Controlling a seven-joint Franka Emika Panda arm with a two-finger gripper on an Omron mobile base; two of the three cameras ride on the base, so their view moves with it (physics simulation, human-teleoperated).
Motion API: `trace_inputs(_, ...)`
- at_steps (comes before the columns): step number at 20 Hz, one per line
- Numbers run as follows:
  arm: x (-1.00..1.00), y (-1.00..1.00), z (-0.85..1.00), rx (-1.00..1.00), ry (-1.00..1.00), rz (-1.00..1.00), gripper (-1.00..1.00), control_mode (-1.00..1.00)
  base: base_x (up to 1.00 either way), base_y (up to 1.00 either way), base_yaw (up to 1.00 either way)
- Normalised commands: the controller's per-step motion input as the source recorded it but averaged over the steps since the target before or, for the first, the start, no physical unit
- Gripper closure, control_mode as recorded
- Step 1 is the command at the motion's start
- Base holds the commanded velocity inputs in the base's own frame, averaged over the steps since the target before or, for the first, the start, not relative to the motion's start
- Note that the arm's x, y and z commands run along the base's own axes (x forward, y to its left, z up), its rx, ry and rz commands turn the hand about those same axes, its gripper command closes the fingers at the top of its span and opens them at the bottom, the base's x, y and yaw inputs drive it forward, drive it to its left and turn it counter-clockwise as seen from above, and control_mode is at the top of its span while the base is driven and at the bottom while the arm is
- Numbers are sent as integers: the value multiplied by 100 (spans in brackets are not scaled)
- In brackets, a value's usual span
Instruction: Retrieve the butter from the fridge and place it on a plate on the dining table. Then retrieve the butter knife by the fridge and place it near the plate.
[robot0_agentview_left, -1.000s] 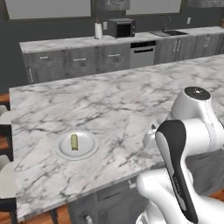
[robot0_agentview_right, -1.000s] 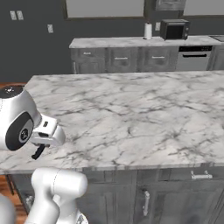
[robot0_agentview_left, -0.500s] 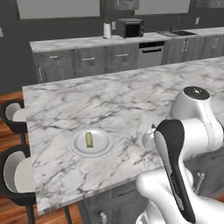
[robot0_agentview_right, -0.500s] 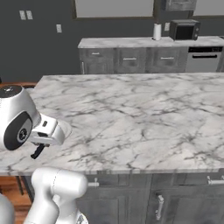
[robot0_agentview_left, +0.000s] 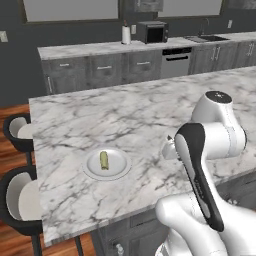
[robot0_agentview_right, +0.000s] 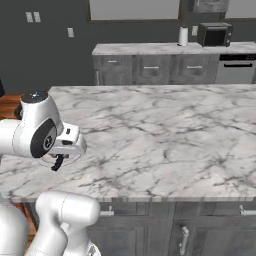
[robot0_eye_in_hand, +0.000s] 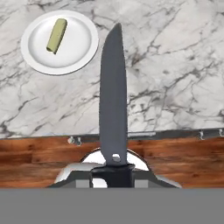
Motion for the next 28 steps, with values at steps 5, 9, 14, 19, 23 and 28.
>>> trace_inputs(5, 91, -11, -45, 0, 3, 2, 100, -100, 0, 0, 0)
trace_inputs(9, 100, 0, -74, 0, 0, 3, 100, -100, 0, 0, 0)
trace_inputs(14, 99, 15, -75, -3, 0, 0, 100, -100, 0, 0, 0)
trace_inputs(19, 99, 24, -46, -1, 1, 0, 100, -100, 0, 0, 0)
trace_inputs(23, 88, 10, -36, 0, 2, 0, 100, -100, 0, 0, 0)
trace_inputs(28, 50, 16, -33, 2, 0, 0, 100, -100, 0, 0, 0)
